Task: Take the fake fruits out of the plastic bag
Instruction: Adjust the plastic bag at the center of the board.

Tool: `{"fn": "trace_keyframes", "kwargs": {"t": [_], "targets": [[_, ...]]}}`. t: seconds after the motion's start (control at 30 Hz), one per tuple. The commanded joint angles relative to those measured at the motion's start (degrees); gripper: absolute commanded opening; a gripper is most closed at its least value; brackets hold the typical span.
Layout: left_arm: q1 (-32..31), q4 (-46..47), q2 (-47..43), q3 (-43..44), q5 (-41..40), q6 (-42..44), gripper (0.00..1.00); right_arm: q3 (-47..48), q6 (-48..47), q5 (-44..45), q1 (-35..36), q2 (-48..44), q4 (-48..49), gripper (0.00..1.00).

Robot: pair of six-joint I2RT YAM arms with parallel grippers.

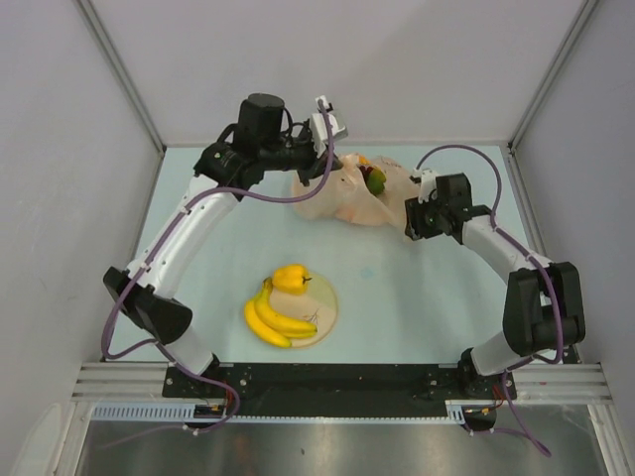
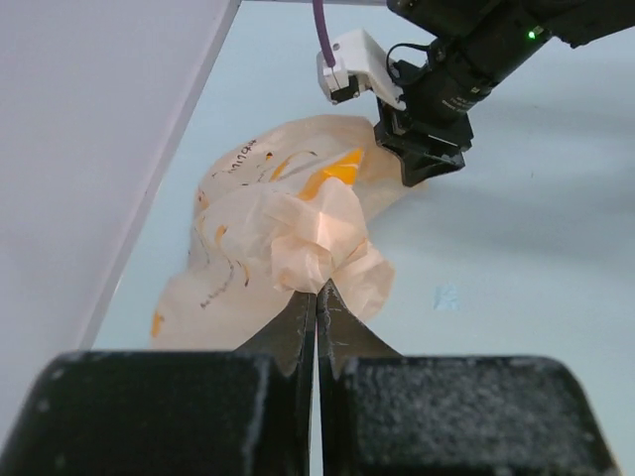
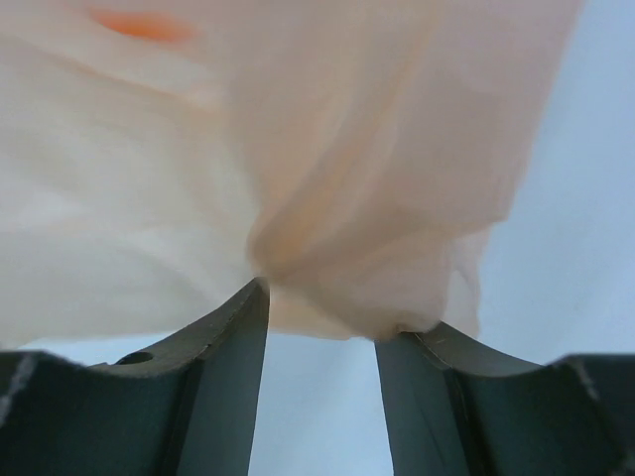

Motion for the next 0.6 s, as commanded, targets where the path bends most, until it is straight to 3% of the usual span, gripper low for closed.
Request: {"fn": "trace_keyframes", "kwargs": {"t": [0.0,0.13,0.27,0.57], "targets": [[1.02,-4.87,1.15,0.49,1.44,2.75,0.0,5.94,-2.81,-11.15,2.48,-1.41,4.16,0.5],[2.52,-4.0,0.1,-7.84,1.35,2.83,0.0,8.22,-6.24,-18.52,4.24,-2.21,7.33,0.53],[3.57,-1.63,-2.1,-14.98,0.38,3.8,0.0,9.11,-6.52,-25.48,1.71,-2.65,8.47,0.53],[3.93,-0.57,-3.42,-19.04,1.0,1.52,0.0,13.5,-2.73,-21.46,4.06,7.1,17.52,0.47]]}}
